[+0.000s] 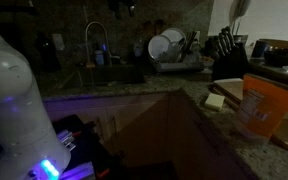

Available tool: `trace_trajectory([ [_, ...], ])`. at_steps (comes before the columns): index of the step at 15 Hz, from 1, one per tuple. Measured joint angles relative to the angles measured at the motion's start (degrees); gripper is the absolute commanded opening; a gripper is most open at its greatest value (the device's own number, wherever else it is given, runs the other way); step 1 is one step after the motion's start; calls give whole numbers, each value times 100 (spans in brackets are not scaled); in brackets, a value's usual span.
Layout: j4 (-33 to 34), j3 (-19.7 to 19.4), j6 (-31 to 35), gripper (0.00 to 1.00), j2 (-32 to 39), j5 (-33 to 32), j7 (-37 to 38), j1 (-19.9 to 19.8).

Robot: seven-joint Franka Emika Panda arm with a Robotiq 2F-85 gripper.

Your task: Close the water faucet, move the orange pack to the left, scrub the countertop with the yellow sponge

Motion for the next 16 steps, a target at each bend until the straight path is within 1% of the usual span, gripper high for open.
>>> trace_trajectory([
  [4,-21,-42,41,100,129,123,-139,51],
  [7,-52,-97,350,100,865,543,-623,253],
  [10,20,-59,798,100,1767,708,-1159,563],
  [13,219,80,1265,100,2498,650,-1638,872],
  [14,301,138,1491,100,2705,526,-1718,978],
  [16,453,221,2103,100,3075,47,-1687,1202],
])
